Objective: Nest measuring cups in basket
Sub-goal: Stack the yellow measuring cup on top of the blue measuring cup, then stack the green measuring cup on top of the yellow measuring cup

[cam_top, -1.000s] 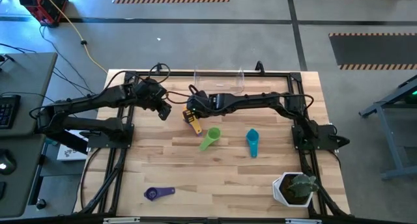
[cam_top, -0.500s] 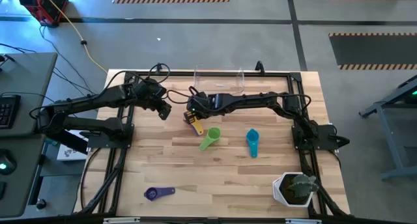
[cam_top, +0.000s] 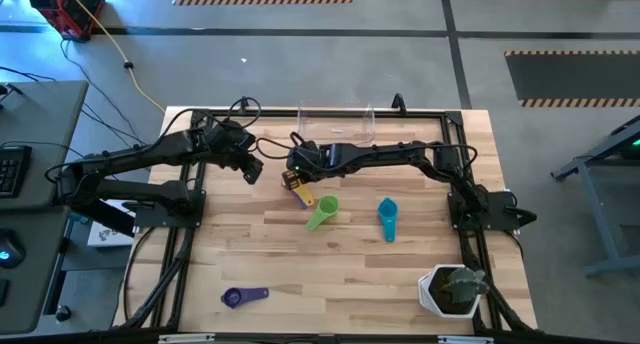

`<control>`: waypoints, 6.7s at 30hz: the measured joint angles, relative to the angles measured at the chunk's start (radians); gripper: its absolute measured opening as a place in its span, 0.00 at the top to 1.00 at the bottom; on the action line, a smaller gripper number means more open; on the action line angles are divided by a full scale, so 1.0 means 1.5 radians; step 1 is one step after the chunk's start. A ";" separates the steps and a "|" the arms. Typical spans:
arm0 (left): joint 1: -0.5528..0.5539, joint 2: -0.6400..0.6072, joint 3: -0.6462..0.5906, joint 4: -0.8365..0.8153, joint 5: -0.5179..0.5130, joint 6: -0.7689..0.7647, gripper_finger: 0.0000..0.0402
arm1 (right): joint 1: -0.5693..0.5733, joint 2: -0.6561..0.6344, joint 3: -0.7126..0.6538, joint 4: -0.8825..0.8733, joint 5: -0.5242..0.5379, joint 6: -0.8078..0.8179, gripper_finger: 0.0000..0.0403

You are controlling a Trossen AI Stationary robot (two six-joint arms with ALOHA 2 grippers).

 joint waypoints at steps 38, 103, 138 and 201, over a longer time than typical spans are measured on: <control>-0.001 0.000 0.000 -0.036 0.001 0.019 0.91 | 0.054 0.023 0.001 -0.101 -0.056 0.059 0.82; -0.017 -0.125 0.000 -0.242 0.000 0.075 0.91 | 0.174 -0.042 0.000 -0.406 0.061 0.501 0.65; -0.016 -0.125 0.000 -0.241 0.000 0.075 0.91 | 0.136 -0.002 -0.057 -0.282 0.038 0.453 0.62; -0.017 -0.125 0.000 -0.238 -0.002 0.008 0.91 | -0.013 -0.150 -0.056 -0.065 -0.054 -0.362 1.00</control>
